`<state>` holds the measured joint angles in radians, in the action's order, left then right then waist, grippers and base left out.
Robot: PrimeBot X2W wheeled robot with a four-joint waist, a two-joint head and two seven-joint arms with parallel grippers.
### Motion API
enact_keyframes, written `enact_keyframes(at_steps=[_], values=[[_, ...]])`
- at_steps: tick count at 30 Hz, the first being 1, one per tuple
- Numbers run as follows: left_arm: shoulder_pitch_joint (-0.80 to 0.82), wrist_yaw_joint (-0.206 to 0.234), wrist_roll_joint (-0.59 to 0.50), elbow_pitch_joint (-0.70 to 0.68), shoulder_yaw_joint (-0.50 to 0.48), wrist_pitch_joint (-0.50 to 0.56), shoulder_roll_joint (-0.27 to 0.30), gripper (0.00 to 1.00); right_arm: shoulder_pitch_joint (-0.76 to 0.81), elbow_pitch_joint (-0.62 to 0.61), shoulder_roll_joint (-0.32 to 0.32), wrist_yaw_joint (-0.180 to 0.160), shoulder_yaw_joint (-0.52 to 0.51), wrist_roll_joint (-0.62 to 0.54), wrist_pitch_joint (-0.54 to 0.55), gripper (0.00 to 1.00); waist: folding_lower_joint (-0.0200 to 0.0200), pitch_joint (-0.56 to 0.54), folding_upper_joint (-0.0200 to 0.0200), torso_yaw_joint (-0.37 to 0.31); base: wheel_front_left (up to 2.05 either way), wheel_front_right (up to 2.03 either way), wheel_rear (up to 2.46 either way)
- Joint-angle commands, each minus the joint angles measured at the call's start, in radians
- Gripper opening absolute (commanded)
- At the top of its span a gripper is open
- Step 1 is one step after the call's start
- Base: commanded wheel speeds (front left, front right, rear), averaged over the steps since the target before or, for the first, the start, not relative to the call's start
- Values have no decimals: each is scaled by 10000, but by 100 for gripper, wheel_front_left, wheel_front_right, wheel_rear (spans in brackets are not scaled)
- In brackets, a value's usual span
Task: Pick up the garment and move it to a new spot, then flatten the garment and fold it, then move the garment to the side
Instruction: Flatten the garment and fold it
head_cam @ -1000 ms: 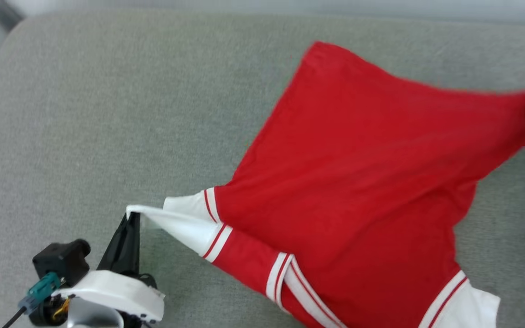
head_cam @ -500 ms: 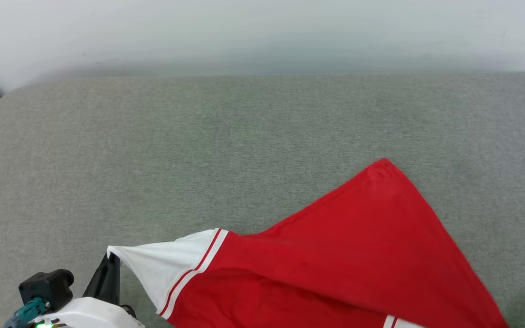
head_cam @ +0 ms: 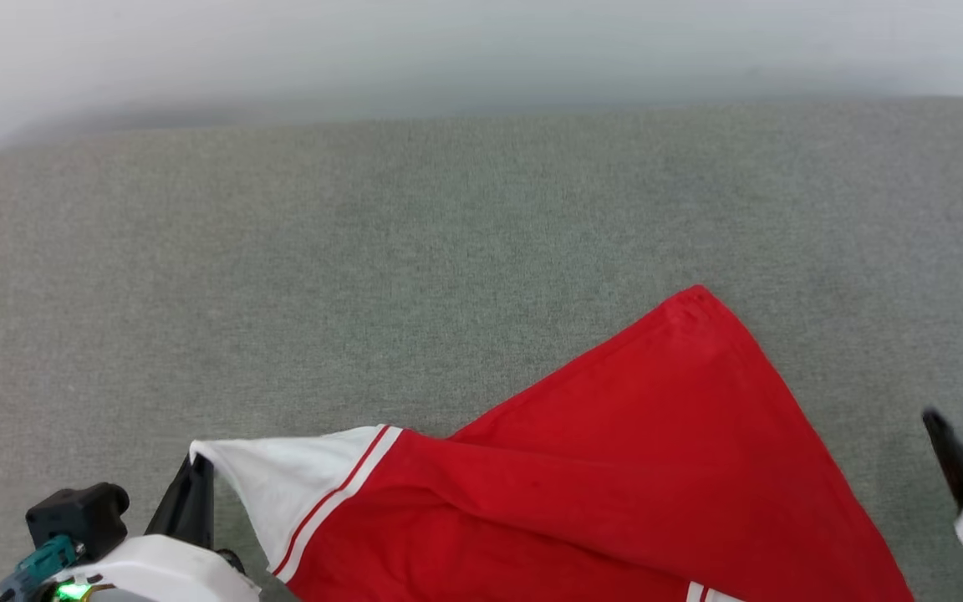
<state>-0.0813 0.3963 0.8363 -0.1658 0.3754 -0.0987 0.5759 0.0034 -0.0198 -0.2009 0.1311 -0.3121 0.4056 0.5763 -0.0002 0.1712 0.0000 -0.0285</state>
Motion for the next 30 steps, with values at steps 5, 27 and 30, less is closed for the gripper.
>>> enact_keyframes(at_steps=[5, 27, 30], values=[[624, -35, -233, -286, 158, 12, -148, 0, -2622, 1377, -395, -7, 1009, 292, -304, 100, 2, 871, 0, 223, 0, 0, 0], [2424, -670, -702, 193, 1034, -68, -919, 0, -6916, 5460, -36, -4, 3997, -113, 5390, 40, 2, 2496, 0, 1434, 0, 0, 0], [2509, -777, -648, 348, 1112, -97, -989, 0, -6716, 5703, -21, 0, 4151, 65, 5591, 0, 2, 2404, 0, 1517, 0, 0, 0]])
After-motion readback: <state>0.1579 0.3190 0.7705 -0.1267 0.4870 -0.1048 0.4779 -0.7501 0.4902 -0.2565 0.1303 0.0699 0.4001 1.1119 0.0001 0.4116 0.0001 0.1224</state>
